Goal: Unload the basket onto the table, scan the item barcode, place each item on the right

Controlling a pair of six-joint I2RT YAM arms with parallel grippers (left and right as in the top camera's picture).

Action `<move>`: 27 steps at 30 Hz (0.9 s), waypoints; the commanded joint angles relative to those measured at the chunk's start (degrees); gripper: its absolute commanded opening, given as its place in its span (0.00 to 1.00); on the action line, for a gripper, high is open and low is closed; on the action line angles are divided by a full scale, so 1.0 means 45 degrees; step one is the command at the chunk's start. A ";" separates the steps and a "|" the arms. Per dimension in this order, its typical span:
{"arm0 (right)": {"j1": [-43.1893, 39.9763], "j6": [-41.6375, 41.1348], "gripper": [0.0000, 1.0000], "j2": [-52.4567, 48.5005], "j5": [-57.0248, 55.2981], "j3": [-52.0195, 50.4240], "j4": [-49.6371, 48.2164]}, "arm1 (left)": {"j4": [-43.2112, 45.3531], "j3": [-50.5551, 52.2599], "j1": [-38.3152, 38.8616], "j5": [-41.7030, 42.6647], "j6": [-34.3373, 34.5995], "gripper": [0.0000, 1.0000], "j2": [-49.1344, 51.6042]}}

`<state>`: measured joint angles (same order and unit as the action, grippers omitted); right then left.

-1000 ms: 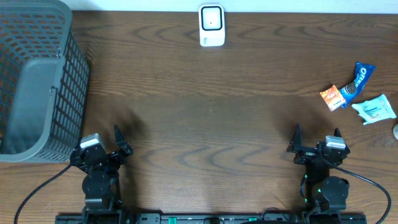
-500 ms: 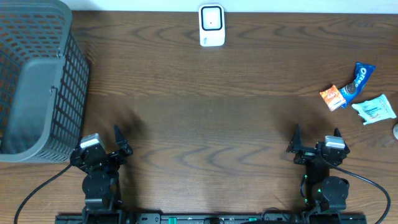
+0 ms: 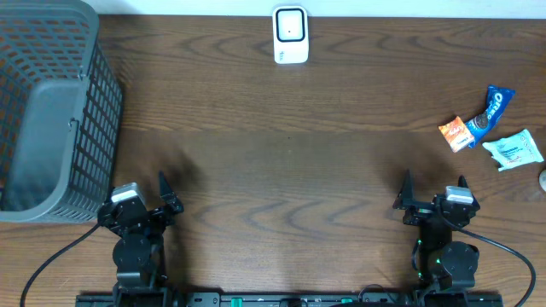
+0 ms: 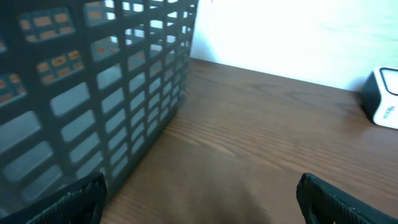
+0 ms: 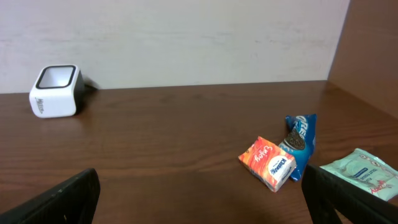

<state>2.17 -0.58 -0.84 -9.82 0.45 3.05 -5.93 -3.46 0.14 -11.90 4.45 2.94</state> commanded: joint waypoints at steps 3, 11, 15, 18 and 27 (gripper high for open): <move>0.0112 0.0189 0.99 0.0117 0.0112 -0.0029 0.0044 | -0.0121 0.0437 0.0073 0.1253 -0.0670 0.98 -0.0141; 0.0112 0.0189 0.99 0.0117 0.0112 -0.0029 0.0044 | -0.0073 0.0481 0.0073 0.1957 -0.1481 0.98 -0.0636; 0.0112 0.0189 0.99 0.0117 0.0112 -0.0029 0.0044 | -0.0073 0.0495 0.0136 0.2521 -0.2142 0.98 -0.0631; 0.0112 0.0189 0.99 0.0117 0.0112 -0.0029 0.0044 | -0.0068 0.0495 0.0209 0.2511 -0.2137 0.98 -0.0631; 0.0112 0.0189 0.99 0.0117 0.0112 -0.0029 0.0044 | -0.0039 0.0495 0.0214 0.2545 -0.2127 0.98 -0.0631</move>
<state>2.17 -0.58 -0.82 -9.82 0.45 3.05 -5.80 -3.18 0.89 -1.37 -4.47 0.73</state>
